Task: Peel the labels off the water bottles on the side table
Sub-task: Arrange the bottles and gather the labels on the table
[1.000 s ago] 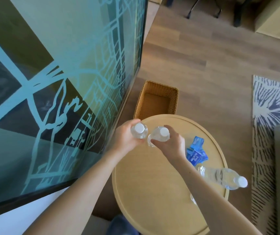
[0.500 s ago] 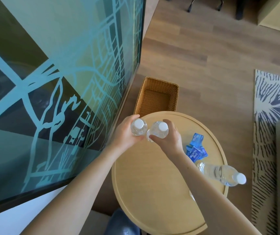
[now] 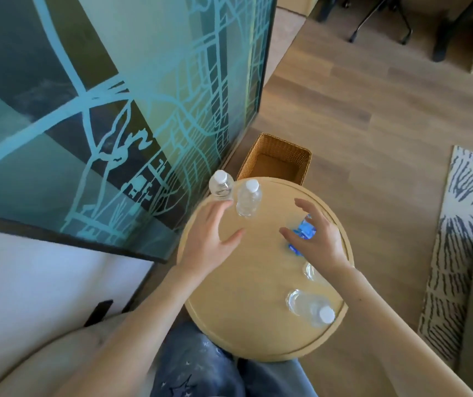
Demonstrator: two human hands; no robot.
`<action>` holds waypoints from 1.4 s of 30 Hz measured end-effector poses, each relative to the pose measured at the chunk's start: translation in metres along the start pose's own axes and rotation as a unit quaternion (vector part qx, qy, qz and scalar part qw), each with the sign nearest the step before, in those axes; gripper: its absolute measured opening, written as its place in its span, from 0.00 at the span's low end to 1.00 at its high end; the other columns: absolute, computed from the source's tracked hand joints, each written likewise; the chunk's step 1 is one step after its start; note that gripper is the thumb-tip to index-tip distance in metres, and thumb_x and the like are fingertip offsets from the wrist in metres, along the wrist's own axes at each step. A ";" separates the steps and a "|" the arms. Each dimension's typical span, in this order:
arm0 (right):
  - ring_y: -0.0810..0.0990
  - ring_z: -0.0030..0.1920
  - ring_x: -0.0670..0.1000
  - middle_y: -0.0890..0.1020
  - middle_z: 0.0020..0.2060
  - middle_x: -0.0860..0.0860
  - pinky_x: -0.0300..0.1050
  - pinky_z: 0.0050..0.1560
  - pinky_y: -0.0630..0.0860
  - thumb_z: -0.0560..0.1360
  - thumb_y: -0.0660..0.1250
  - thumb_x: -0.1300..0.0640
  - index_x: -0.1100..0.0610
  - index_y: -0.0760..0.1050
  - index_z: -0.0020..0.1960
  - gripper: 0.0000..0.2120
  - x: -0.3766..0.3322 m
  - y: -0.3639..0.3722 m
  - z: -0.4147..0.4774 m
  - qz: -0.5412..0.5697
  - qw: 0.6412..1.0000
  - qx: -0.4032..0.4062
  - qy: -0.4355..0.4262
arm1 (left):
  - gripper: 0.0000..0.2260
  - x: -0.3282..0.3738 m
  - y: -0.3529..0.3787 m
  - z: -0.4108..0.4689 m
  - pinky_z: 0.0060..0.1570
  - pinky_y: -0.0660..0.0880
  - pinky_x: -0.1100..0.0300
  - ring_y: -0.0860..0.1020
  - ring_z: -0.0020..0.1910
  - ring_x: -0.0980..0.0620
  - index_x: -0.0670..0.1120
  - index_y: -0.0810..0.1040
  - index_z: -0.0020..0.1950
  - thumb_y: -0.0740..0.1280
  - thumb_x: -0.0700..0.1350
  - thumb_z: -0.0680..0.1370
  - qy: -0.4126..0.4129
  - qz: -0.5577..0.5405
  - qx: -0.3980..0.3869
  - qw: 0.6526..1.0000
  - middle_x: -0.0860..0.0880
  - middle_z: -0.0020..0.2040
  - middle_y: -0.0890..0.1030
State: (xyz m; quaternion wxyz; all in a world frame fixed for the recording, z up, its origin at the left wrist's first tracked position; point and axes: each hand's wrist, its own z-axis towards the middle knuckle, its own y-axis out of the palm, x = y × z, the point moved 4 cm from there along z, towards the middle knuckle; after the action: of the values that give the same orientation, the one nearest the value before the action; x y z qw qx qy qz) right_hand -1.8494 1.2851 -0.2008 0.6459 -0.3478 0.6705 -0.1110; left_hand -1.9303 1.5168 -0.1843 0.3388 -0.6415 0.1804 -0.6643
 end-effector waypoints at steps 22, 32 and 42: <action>0.63 0.57 0.19 0.71 0.61 0.27 0.21 0.51 0.63 0.60 0.81 0.49 0.31 0.61 0.71 0.46 0.135 -0.071 -0.062 -0.088 0.979 -0.181 0.014 | 0.41 0.093 0.193 -0.156 0.67 0.61 0.68 0.63 0.70 0.61 0.46 0.62 0.76 0.77 0.52 0.68 -0.147 -0.057 -0.098 0.983 0.52 0.73 0.65; 0.77 0.51 0.37 0.79 0.56 0.40 0.21 0.44 0.69 0.62 0.80 0.57 0.42 0.71 0.66 0.36 0.160 -0.048 -0.049 -0.069 0.982 -0.162 0.062 | 0.32 0.078 0.219 -0.142 0.56 0.69 0.67 0.77 0.58 0.49 0.43 0.73 0.66 0.81 0.45 0.65 -0.192 -0.065 -0.088 0.975 0.47 0.61 0.76; 0.77 0.49 0.40 0.78 0.48 0.35 0.21 0.39 0.69 0.62 0.80 0.54 0.40 0.71 0.66 0.37 0.116 -0.045 -0.062 -0.061 0.985 -0.132 0.088 | 0.29 0.058 0.163 -0.142 0.51 0.66 0.75 0.79 0.54 0.56 0.47 0.77 0.63 0.80 0.50 0.65 -0.215 -0.027 -0.060 0.974 0.53 0.57 0.80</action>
State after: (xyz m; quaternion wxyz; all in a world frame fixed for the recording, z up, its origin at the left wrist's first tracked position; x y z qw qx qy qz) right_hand -1.8850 1.1630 -0.2567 0.5244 -0.4591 0.7114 -0.0905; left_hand -2.0300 1.3348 -0.2674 0.3124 -0.7933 0.1255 -0.5072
